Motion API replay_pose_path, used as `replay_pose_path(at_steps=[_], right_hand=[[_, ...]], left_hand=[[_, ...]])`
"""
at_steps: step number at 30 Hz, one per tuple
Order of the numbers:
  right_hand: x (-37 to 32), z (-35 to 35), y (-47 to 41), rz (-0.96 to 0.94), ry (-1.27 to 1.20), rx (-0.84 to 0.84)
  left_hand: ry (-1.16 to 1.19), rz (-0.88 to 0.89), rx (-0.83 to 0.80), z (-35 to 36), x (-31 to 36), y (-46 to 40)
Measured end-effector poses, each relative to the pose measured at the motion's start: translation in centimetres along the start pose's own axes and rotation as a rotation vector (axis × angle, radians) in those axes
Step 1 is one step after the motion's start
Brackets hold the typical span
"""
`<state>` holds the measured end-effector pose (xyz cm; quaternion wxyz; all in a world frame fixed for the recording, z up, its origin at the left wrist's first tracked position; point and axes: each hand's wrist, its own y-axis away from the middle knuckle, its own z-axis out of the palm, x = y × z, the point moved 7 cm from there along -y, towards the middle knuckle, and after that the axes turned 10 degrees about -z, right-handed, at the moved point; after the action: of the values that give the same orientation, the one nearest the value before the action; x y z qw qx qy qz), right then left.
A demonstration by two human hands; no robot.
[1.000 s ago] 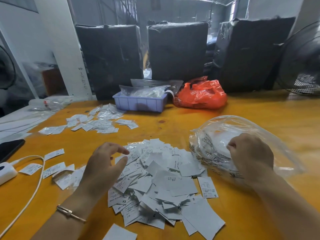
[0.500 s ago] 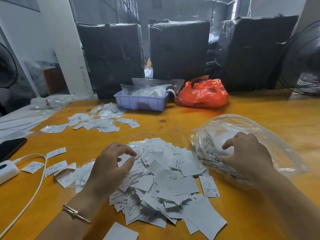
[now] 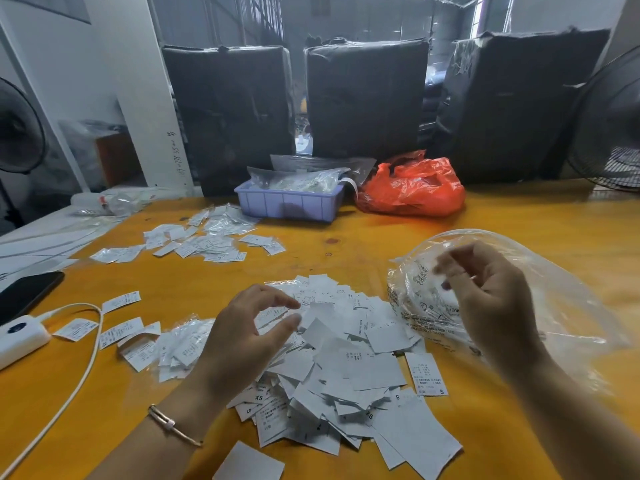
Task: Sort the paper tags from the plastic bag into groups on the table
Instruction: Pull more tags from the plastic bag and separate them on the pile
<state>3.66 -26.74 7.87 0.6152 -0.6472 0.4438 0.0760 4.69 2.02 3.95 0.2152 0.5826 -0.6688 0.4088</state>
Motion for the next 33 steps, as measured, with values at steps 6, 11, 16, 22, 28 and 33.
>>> replay_pose_path(at_steps=[6, 11, 16, 22, 28, 33], right_hand=[[-0.9, 9.1, 6.5, 0.553, -0.674, -0.592], [-1.4, 10.3, 7.6, 0.568, -0.767, -0.679], [-0.2, 8.5, 5.8, 0.387, -0.369, -0.553], [0.5, 6.4, 4.1, 0.041, 0.249, -0.617], [0.6, 9.0, 6.1, 0.029, 0.252, -0.918], [0.4, 7.7, 5.4, 0.030, 0.131, -0.949]], left_hand=[[0.260, -0.105, -0.352, 2.8, 1.6, 1.2], [0.366, -0.136, -0.463, 3.8, 1.8, 1.7], [0.410, -0.192, -0.437, 3.3, 1.0, 1.4], [0.372, -0.237, -0.324, 2.2, 0.1, 0.9], [0.401, -0.251, -0.242, 1.7, -0.2, 0.7], [0.419, -0.260, -0.259, 1.9, -0.4, 0.8]])
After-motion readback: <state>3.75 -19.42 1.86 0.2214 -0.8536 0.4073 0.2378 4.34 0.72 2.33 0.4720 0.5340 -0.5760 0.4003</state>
